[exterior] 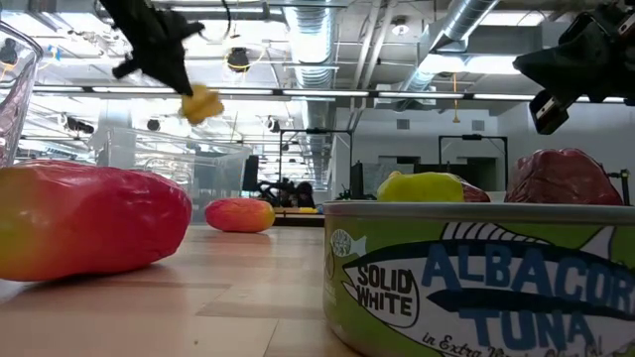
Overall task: Pick & Place Food Item
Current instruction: Put the starfruit into the white bin, then put the top red mango into the white bin
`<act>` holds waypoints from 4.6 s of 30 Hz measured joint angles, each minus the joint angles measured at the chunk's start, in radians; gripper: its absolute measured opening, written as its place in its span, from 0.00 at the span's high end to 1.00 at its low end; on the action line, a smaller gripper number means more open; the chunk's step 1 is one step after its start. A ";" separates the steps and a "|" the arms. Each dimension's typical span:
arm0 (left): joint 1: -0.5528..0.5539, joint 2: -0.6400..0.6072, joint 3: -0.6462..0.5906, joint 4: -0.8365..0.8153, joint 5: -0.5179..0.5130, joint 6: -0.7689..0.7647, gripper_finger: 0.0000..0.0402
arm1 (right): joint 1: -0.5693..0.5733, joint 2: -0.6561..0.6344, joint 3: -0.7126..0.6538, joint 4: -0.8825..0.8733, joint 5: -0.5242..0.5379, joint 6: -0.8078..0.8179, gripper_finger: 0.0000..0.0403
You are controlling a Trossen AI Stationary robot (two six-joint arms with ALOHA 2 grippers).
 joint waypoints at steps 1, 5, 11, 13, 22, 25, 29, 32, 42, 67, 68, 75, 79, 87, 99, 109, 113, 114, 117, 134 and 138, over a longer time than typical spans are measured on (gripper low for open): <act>0.037 0.029 0.000 -0.003 0.022 -0.017 0.99 | 0.000 0.000 0.000 0.000 0.000 0.000 0.98; 0.146 0.131 0.000 -0.007 0.077 -0.056 0.99 | 0.000 0.000 0.000 0.000 0.000 0.000 0.98; 0.200 0.183 0.000 -0.005 0.068 -0.208 0.99 | 0.000 0.000 0.000 0.000 0.000 0.000 0.98; 0.200 0.183 0.000 -0.006 0.029 -0.264 0.99 | 0.000 0.000 0.000 0.000 0.000 0.000 0.98; 0.194 0.226 0.002 -0.007 0.024 -0.517 0.99 | 0.000 0.000 0.000 0.000 0.000 0.000 0.98; 0.194 0.274 0.001 -0.001 0.033 -0.533 0.99 | 0.000 0.000 0.000 0.000 0.000 0.000 0.98; 0.200 0.337 0.001 0.024 0.039 -0.534 0.99 | 0.000 0.000 0.000 0.000 0.000 0.000 0.98; 0.215 0.367 0.001 0.004 0.055 -0.554 0.99 | 0.000 0.000 0.000 0.000 0.000 0.000 0.98; 0.257 0.431 0.001 0.002 0.080 -0.573 0.98 | 0.000 0.000 0.000 0.000 0.000 0.000 0.98; 0.222 0.326 0.000 0.176 0.171 -0.487 0.58 | 0.000 0.000 0.000 0.000 0.000 0.000 0.98; 0.223 0.292 0.000 0.209 0.185 -0.462 0.55 | 0.000 0.000 0.000 0.000 0.000 0.000 0.98; 0.139 0.067 0.002 0.480 0.279 -0.221 0.48 | 0.000 0.000 0.000 0.000 0.000 0.000 0.98; 0.007 0.053 0.006 0.582 0.365 -0.121 0.48 | 0.000 0.000 0.000 0.000 0.000 0.000 0.98; -0.227 0.214 0.145 0.505 0.397 0.102 0.48 | 0.000 0.000 0.000 0.000 0.000 0.000 0.98; -0.334 0.475 0.261 0.133 0.423 0.591 0.26 | 0.000 0.000 0.000 0.000 0.000 0.000 0.98; -0.332 0.691 0.261 0.091 0.340 0.789 0.20 | 0.000 0.000 0.000 0.000 0.000 0.000 0.98; -0.332 0.769 0.261 0.067 0.255 0.805 0.20 | 0.000 0.000 0.000 -0.001 0.000 0.000 0.98; -0.332 0.785 0.261 0.050 0.243 0.805 0.20 | 0.000 0.000 0.000 0.000 0.000 0.000 0.98; -0.332 0.833 0.261 0.028 0.220 0.805 0.20 | 0.000 0.000 0.000 0.000 0.000 0.000 0.98; -0.333 0.916 0.224 0.058 0.151 0.802 0.31 | 0.000 0.000 0.000 0.000 0.000 0.000 0.98; -0.342 0.916 0.224 0.076 0.151 0.801 0.41 | 0.000 0.000 0.000 0.000 0.000 0.000 0.98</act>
